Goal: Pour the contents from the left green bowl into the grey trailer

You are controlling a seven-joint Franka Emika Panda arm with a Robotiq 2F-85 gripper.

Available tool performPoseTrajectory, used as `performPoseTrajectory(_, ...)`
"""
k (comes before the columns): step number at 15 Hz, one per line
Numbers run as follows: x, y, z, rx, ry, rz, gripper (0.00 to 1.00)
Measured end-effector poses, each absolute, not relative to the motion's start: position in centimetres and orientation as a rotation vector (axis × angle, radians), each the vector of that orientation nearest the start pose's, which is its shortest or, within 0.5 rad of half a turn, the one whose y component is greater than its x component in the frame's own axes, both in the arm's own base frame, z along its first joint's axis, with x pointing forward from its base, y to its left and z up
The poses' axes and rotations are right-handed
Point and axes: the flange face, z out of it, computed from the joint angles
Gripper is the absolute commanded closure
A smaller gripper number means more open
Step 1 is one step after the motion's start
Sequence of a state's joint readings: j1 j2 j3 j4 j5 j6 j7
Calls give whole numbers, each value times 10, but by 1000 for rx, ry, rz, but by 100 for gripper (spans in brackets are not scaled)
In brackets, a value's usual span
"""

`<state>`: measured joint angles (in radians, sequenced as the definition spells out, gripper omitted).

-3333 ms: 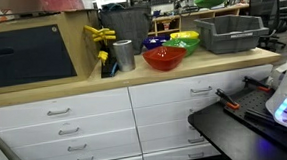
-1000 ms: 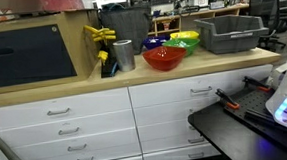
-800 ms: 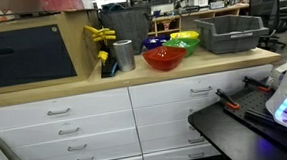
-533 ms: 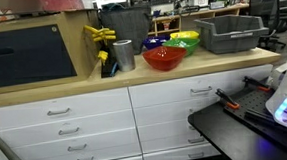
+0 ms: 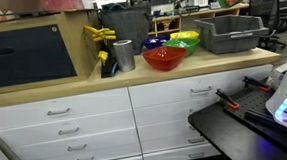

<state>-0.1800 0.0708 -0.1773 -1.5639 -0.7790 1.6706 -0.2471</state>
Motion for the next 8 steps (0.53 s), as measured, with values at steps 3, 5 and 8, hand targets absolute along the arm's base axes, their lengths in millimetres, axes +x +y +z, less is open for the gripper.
performPoseTrajectory(3,535,-246,609,2331,21,-294,99)
performPoseTrajectory(5,539,-235,601,2307,59,-316,99)
performPoseTrajectory(8,542,-227,594,2272,94,-342,99)
